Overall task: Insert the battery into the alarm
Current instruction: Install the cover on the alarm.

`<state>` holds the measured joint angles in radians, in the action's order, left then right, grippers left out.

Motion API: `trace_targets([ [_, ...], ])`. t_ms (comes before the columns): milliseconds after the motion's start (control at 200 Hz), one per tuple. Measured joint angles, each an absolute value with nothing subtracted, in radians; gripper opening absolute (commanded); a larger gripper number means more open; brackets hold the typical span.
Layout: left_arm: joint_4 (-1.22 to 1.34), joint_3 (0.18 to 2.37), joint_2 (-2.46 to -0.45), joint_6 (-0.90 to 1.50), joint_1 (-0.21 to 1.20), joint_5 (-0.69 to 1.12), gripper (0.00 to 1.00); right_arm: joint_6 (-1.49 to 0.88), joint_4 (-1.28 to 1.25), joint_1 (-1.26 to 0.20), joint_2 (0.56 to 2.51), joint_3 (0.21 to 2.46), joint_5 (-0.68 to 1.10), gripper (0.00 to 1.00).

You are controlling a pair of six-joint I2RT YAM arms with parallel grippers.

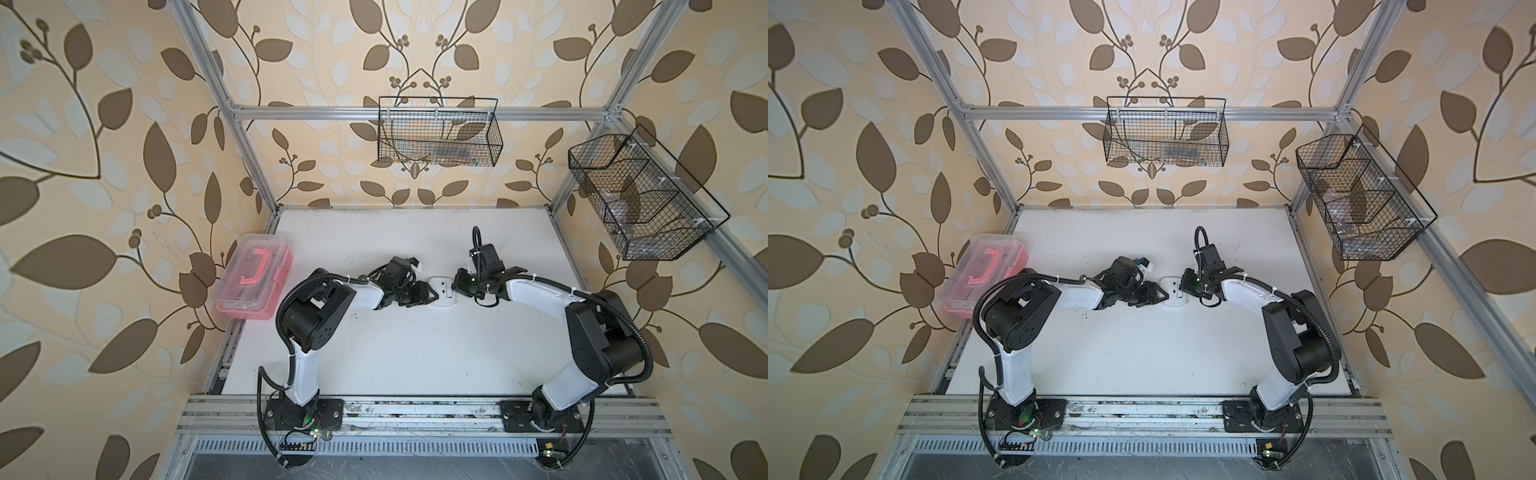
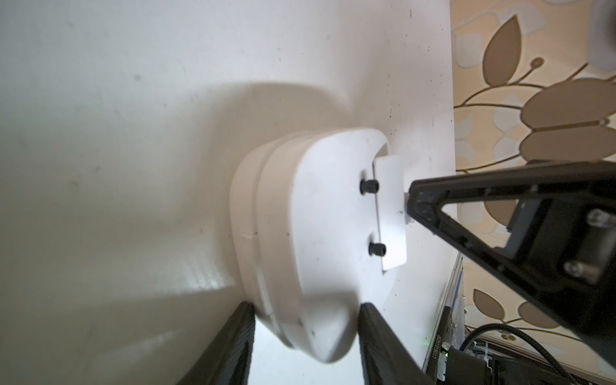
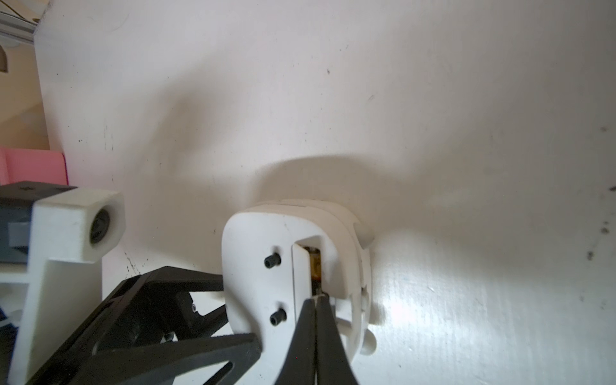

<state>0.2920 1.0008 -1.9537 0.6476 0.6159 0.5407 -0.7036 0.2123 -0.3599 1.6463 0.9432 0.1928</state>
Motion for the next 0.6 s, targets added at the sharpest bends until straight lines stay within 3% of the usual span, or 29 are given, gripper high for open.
trace_targets([
  [425,0.291,1.002,-1.955,0.654,0.615,0.542,0.52,-0.71,0.189,-0.364,1.665,0.943,0.183,0.0],
  [500,0.291,1.002,-1.955,0.654,0.614,0.542,0.52,-0.71,0.189,-0.364,1.666,0.943,0.183,0.08],
  [600,0.292,1.004,-1.957,0.654,0.615,0.542,0.52,-0.711,0.186,-0.368,1.67,0.943,0.187,0.26],
])
